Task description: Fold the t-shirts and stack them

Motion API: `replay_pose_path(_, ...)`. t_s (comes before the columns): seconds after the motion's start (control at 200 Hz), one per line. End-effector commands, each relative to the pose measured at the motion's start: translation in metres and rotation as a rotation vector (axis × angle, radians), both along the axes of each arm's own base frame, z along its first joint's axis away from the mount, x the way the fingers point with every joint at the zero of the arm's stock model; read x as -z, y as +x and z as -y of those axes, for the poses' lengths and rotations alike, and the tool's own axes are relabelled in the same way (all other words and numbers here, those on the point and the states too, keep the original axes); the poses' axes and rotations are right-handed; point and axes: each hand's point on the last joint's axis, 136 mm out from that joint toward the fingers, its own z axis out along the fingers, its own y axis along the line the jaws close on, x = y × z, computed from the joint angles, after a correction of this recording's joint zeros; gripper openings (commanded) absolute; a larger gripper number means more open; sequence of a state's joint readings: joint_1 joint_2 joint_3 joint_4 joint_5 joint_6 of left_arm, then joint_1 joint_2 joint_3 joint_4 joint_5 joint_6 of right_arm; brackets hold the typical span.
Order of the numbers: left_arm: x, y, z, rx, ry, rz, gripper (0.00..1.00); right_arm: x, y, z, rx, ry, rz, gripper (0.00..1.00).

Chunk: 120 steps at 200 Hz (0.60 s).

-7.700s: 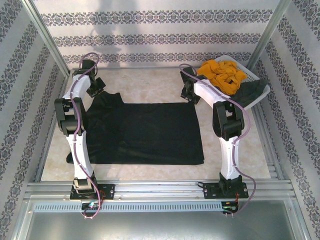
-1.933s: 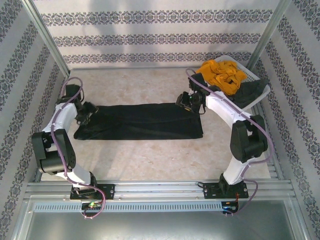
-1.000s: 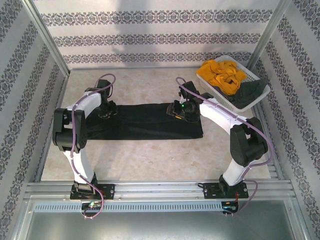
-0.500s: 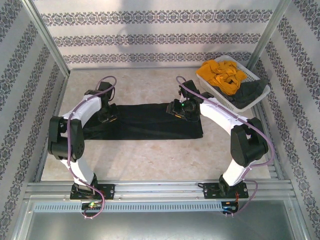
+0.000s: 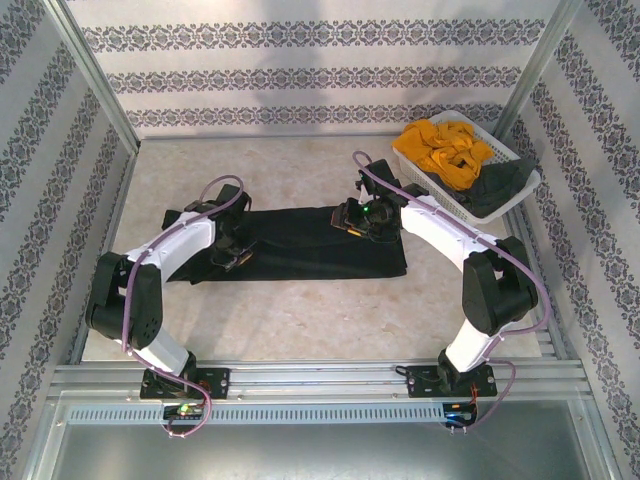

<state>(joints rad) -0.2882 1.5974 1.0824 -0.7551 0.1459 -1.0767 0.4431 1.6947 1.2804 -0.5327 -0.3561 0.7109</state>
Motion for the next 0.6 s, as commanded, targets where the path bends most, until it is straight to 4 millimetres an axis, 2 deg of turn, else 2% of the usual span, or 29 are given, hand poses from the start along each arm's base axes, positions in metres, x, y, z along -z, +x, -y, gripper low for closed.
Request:
replay_pose_path(0.0,0.001,-0.006,0.007,-0.069,-0.037,-0.007,0.0,-0.009,-0.006,-0.001,-0.001,0.027,0.004,0.45)
replay_pose_path(0.045,0.002,-0.01,0.007,-0.07,-0.046,-0.01,0.06,-0.008,-0.006,0.0,0.001,0.027,0.0,0.45)
replay_pose_path(0.125,-0.006,-0.014,0.003,-0.057,-0.032,0.007,0.3,-0.007,-0.006,0.0,0.0,0.027,-0.001,0.45)
replay_pose_path(0.165,-0.013,-0.016,-0.003,-0.048,-0.006,0.016,0.39,-0.007,-0.006,0.0,-0.001,0.028,-0.003,0.45)
replay_pose_path(0.23,-0.026,-0.02,-0.015,-0.039,0.041,0.046,0.47,-0.006,-0.006,0.0,-0.001,0.028,-0.003,0.45)
replay_pose_path(0.31,-0.035,-0.03,-0.038,-0.056,0.086,0.058,0.48,-0.009,-0.006,-0.005,-0.016,0.052,0.014,0.45)
replay_pose_path(0.38,-0.033,-0.043,-0.061,-0.103,0.1,0.043,0.49,-0.019,-0.008,-0.024,-0.079,0.134,0.054,0.46)
replay_pose_path(0.485,-0.019,-0.063,-0.096,-0.195,0.096,0.027,0.5,-0.034,-0.019,-0.055,-0.199,0.231,0.102,0.48)
replay_pose_path(0.595,0.003,-0.077,-0.119,-0.261,0.069,0.02,0.5,-0.034,-0.029,-0.072,-0.25,0.272,0.098,0.48)
